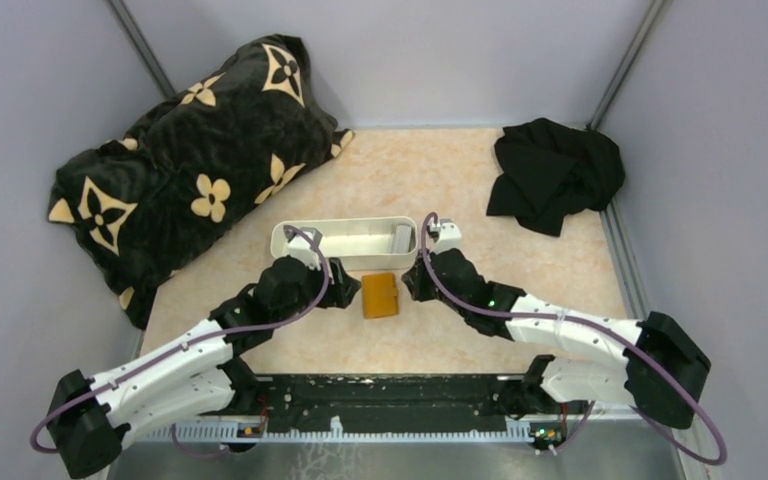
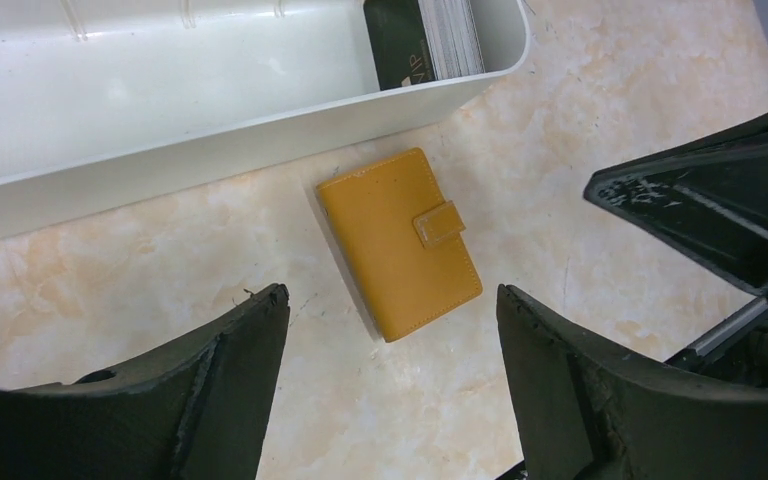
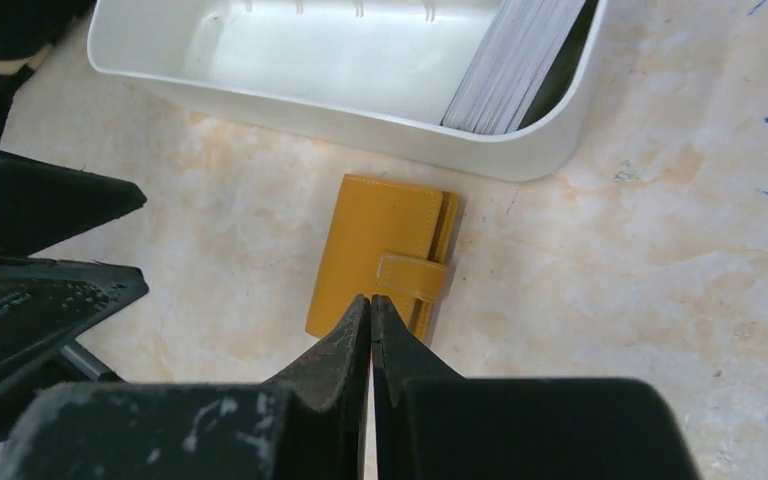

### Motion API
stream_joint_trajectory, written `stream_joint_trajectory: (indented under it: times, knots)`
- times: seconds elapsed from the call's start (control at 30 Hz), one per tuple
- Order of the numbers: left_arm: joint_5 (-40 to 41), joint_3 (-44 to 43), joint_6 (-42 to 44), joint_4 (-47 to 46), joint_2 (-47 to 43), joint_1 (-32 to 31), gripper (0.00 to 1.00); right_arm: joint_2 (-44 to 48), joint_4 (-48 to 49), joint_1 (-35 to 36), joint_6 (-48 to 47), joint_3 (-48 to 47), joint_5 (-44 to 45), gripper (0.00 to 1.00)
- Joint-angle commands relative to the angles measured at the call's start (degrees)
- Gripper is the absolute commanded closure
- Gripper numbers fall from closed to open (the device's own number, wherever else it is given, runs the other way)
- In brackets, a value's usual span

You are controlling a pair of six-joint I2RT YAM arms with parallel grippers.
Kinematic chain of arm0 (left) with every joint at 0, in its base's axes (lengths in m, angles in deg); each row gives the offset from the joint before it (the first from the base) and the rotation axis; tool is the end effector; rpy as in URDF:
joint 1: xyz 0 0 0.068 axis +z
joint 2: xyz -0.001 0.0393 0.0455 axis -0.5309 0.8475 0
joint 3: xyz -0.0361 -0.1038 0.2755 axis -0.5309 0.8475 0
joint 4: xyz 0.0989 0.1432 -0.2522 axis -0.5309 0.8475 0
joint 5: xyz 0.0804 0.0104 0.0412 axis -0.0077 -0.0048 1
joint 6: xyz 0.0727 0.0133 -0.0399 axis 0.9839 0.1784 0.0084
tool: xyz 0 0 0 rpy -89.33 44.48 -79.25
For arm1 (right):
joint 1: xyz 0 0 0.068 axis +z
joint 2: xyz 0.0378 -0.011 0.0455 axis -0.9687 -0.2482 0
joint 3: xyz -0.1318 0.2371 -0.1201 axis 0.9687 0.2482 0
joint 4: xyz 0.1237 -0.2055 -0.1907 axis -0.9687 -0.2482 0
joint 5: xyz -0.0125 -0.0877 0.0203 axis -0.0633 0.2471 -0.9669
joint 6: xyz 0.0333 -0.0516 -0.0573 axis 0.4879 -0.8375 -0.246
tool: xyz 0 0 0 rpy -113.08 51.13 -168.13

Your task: Take the credit cards out of the card holder

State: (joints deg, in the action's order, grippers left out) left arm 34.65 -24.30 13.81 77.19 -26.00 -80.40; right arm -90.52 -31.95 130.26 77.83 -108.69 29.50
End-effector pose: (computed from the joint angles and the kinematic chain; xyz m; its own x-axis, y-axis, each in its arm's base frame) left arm 0.1777 -0.1751 0.2207 -0.5655 -0.1395 -0.8129 0.3496 0.8521 -0.3895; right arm 0.1928 0.2405 0.1979 -0.6239 0.1358 -0.7697 -0.3627 0.8220 0.4390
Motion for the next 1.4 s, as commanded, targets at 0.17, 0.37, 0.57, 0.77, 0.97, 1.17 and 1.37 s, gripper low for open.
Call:
stream_joint_trajectory:
  times: [0.17, 0.37, 0.57, 0.77, 0.97, 1.17, 1.37]
  knots:
    - [-2.53, -1.31, 3.02, -6.53, 2.7, 0.27, 0.01, -3.9, -6.87, 1.89, 2.25, -4.38, 5.88, 0.36]
    - [0.44, 0.45, 2.62, -7.3, 2.72, 0.35, 0.01, -14.36, -5.96, 2.3, 1.17, -8.49, 4.86, 0.34]
    - [1.94, 1.78, 0.83, -7.26, 3.13, 0.36, 0.03, -22.58, -4.26, 2.31, -2.47, -13.6, 2.03, 0.3]
    - [2.69, 1.44, 1.01, -5.9, 2.71, 0.39, 0.03, -31.48, 0.6, 2.92, -2.03, -14.22, -2.77, 0.32]
    - [2.76, 1.24, 2.11, -6.32, 3.51, 0.43, 0.02, -32.99, -1.42, 3.99, -0.32, -13.75, -0.77, 0.98]
    - [1.82, 1.87, 2.21, -8.82, 5.5, 0.44, 0.02, -29.73, -2.07, 4.21, 0.21, -12.47, 0.29, 1.0]
    - [1.6, 1.94, 2.31, -10.45, 5.33, 0.44, 0.02, -8.91, -10.92, 4.44, 0.23, -10.14, 7.77, 1.0]
